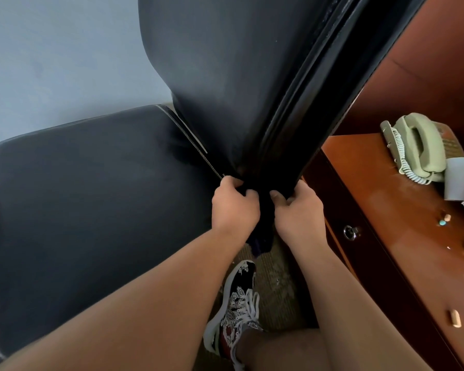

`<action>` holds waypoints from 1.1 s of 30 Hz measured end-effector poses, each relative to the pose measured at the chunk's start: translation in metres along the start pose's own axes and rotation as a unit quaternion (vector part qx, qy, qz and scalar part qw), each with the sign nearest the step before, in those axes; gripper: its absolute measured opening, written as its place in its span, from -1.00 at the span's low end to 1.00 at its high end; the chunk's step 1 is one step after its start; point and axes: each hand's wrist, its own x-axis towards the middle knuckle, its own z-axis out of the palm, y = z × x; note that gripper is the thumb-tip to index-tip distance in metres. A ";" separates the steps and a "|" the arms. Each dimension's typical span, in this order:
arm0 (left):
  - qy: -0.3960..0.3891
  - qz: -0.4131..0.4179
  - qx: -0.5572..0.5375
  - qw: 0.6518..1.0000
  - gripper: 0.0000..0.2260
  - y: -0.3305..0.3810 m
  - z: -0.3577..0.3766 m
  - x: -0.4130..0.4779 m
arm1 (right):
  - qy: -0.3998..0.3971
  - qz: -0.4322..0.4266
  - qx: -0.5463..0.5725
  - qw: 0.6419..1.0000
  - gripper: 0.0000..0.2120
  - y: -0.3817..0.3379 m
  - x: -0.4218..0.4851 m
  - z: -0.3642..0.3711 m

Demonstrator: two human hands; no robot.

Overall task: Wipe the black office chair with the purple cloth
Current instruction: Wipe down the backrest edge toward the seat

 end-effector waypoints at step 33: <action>0.063 -0.024 -0.107 0.992 -0.89 0.001 0.020 -0.020 | -0.031 -0.020 0.035 0.999 -0.87 0.008 0.009 -0.004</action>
